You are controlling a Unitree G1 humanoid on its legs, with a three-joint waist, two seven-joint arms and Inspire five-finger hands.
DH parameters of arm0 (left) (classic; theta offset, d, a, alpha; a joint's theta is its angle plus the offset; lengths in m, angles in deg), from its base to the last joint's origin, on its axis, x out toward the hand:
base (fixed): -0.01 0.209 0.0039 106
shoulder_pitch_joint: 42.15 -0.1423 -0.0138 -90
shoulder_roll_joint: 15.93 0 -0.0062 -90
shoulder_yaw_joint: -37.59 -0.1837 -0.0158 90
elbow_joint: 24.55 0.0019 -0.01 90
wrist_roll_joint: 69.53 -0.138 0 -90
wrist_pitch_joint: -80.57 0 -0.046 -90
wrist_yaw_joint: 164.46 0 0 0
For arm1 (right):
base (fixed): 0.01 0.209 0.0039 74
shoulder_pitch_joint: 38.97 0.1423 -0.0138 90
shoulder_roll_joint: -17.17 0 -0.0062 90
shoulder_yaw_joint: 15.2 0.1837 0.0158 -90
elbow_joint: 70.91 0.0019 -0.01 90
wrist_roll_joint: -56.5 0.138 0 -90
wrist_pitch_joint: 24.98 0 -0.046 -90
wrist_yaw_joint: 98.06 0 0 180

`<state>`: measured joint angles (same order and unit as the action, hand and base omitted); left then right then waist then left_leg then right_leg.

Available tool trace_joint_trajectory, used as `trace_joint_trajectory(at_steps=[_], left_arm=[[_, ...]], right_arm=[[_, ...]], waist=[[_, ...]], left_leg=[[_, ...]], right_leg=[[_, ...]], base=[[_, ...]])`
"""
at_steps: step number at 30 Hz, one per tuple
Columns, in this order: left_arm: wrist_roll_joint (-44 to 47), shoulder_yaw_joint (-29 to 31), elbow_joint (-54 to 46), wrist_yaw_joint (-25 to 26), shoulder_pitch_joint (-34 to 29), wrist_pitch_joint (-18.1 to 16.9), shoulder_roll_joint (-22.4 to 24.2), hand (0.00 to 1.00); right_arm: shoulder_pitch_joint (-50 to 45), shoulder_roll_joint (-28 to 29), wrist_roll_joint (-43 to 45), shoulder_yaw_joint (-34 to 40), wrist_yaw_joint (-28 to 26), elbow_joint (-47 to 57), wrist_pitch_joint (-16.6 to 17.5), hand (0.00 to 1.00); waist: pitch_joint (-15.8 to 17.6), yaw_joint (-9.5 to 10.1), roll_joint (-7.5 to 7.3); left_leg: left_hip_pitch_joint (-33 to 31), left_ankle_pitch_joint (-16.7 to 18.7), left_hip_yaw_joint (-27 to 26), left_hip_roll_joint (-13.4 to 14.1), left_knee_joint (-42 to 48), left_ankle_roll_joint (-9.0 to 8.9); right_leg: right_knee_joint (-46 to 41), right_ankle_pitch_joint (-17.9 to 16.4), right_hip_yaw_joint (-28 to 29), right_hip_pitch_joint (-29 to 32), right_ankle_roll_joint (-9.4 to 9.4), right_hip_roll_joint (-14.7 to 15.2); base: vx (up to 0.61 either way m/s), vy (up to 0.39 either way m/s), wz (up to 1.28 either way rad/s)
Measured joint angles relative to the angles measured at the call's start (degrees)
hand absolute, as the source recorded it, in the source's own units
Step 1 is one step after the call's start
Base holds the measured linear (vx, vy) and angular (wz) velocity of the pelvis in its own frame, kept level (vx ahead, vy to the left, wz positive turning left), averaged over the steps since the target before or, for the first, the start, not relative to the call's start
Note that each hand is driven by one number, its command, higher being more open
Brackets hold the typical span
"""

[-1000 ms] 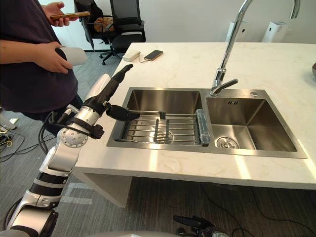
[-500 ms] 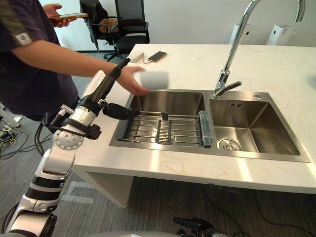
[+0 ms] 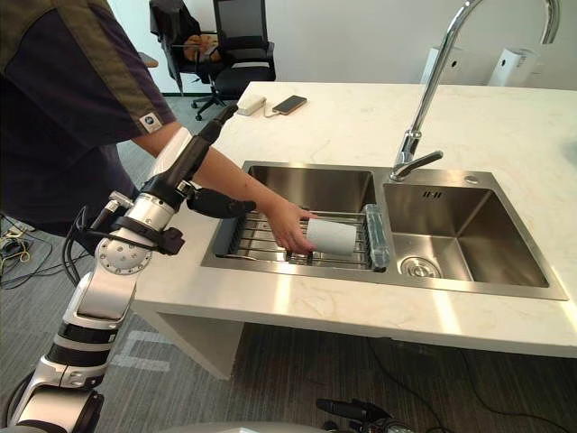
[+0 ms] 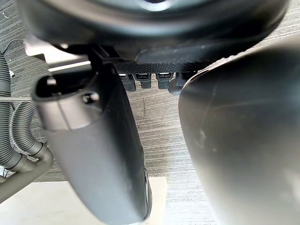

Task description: Walk over to the sink, pick up the cup, carry it to the dishwasher, place the cup inside the dishwasher, then close the dishwasher door

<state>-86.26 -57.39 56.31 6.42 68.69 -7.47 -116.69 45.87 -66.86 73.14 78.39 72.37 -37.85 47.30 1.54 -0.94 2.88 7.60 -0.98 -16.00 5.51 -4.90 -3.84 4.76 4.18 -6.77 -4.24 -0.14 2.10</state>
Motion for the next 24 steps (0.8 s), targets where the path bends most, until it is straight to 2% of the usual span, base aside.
trace_joint_trajectory(at_steps=[12, 20, 24], left_arm=[[0.0, -0.3, -0.2, -2.3, -0.4, -2.1, 0.0, 1.0], [-0.2, -5.4, -0.6, -6.0, -0.3, -2.5, -0.1, 1.0], [-0.2, -6.4, 0.0, -6.7, 0.8, -2.5, -0.6, 1.0]], right_arm=[[0.0, 0.0, 0.0, 0.1, 0.0, 0.0, 0.0, 1.0], [0.0, 0.3, 0.2, 0.0, 0.5, 0.1, 0.0, 1.0], [0.0, 0.5, 1.7, 0.2, 1.0, 0.7, 0.0, 1.0]], waist=[[0.0, -0.04, -0.06], [-0.2, -0.3, -0.28], [-0.2, -1.71, -0.27]], left_leg=[[0.5, 0.2, -1.2, 0.1, 0.0, -0.04], [1.1, 0.7, -3.6, 0.1, 0.0, -0.07], [1.3, 0.9, -5.3, 0.2, 0.0, -0.17]], right_leg=[[0.0, 0.1, 1.0, 0.1, 0.07, -0.1], [0.0, 0.4, 3.4, 0.7, 0.26, -0.4], [-0.1, 0.7, 5.2, 1.5, 0.24, -0.6]], base=[[0.0, -0.001, -0.04], [-0.01, -0.003, -0.15], [-0.02, -0.004, -0.23]])
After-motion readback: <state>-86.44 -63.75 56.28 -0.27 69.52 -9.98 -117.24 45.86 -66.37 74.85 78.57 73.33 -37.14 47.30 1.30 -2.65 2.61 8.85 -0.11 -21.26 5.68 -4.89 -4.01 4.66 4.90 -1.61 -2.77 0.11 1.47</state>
